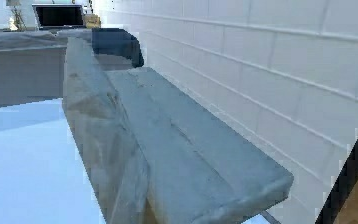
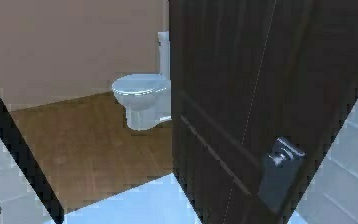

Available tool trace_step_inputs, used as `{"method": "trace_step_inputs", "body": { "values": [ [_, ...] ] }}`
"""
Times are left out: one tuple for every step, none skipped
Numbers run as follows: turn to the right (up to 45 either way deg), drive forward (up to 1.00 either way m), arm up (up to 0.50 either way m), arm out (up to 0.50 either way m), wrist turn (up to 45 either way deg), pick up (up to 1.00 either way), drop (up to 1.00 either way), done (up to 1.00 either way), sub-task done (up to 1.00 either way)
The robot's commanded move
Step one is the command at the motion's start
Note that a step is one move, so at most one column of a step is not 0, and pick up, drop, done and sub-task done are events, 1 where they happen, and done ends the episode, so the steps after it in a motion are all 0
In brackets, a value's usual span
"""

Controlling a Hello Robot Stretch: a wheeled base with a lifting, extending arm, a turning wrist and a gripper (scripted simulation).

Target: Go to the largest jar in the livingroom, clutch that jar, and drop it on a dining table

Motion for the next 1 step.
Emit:
{"method": "trace_step_inputs", "body": {
  "values": [
    [45.0, 0.00, 0.00, 0.00, 0.0, 0.00, 0.00, 0.00, 0.00]
  ]
}}
